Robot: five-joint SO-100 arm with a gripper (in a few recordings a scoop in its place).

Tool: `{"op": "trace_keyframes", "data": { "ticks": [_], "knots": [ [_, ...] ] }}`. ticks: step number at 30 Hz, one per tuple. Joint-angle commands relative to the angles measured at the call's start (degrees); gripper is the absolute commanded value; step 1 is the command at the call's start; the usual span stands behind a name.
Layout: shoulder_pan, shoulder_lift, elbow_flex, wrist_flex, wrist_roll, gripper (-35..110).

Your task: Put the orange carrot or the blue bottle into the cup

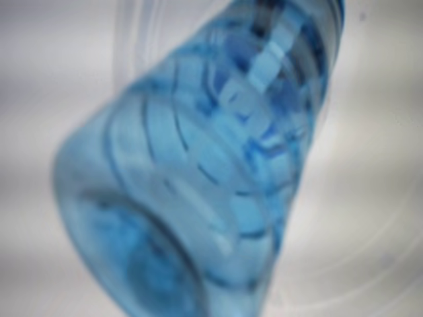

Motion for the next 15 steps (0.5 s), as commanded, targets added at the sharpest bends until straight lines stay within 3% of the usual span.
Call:
{"op": "trace_keyframes", "data": {
  "ticks": [1, 15],
  "knots": [
    [-1.41, 12.92, -3.96, 0.44, 0.44, 33],
    [-1.32, 27.51, -8.96, 3.43, 0.35, 33]
  ]
}}
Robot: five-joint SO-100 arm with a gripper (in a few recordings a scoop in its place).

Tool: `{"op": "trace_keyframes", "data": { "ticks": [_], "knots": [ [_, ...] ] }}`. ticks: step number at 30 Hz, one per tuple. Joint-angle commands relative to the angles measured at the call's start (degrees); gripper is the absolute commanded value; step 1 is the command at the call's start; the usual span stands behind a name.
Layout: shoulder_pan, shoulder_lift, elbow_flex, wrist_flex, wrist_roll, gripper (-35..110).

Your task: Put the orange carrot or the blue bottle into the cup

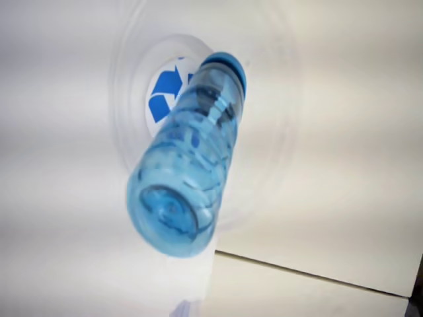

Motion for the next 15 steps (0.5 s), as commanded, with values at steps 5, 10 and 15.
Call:
{"op": "trace_keyframes", "data": {
  "ticks": [5, 10, 15],
  "knots": [
    [1.23, 16.96, -5.01, 4.57, -0.26, 33],
    [13.18, 21.80, -4.57, 8.79, -4.57, 33],
    [25.40, 26.02, -4.48, 12.48, -7.56, 33]
  ]
}}
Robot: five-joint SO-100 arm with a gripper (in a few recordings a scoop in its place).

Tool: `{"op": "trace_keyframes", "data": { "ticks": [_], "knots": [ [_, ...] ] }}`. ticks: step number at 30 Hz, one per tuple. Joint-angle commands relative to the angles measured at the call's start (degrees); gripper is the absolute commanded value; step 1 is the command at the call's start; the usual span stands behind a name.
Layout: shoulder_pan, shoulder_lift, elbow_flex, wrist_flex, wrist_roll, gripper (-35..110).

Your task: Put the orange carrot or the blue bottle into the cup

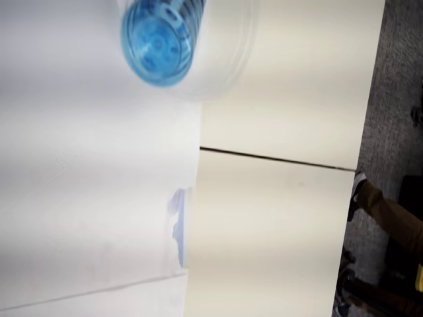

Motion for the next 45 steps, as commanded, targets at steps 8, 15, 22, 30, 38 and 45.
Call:
{"op": "trace_keyframes", "data": {
  "ticks": [8, 15, 22, 30, 38, 45],
  "knots": [
    [12.66, 14.50, 8.26, 2.81, -3.78, 33],
    [13.01, 28.65, 28.56, -6.42, -4.22, 33],
    [13.01, 43.15, 53.61, -22.06, -4.31, 33],
    [13.10, 52.38, 72.86, -31.64, -4.31, 33],
    [13.10, 58.36, 85.34, -36.47, -4.31, 33],
    [13.10, 63.19, 92.99, -37.35, -4.31, 33]
  ]
}}
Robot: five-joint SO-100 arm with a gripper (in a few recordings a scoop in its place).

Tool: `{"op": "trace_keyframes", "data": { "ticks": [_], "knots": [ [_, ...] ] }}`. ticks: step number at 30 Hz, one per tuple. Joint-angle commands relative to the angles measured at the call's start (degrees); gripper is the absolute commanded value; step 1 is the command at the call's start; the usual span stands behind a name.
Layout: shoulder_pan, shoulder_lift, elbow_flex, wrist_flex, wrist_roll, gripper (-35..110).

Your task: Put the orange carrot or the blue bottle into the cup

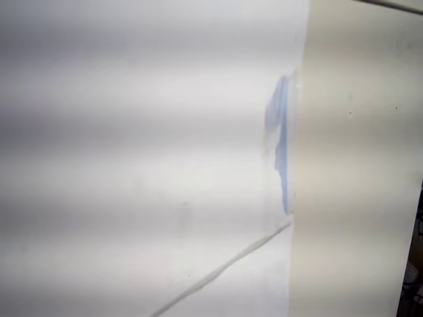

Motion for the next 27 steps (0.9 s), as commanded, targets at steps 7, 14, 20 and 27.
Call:
{"op": "trace_keyframes", "data": {
  "ticks": [7, 14, 20, 27],
  "knots": [
    [1.23, 2.90, 5.10, -0.79, 0.79, 33],
    [1.14, 2.90, 7.82, -1.05, 0.97, 33],
    [0.88, 2.90, 8.26, -1.05, 0.88, 33],
    [0.70, 2.90, 8.44, -1.05, 0.79, 33]
  ]
}}
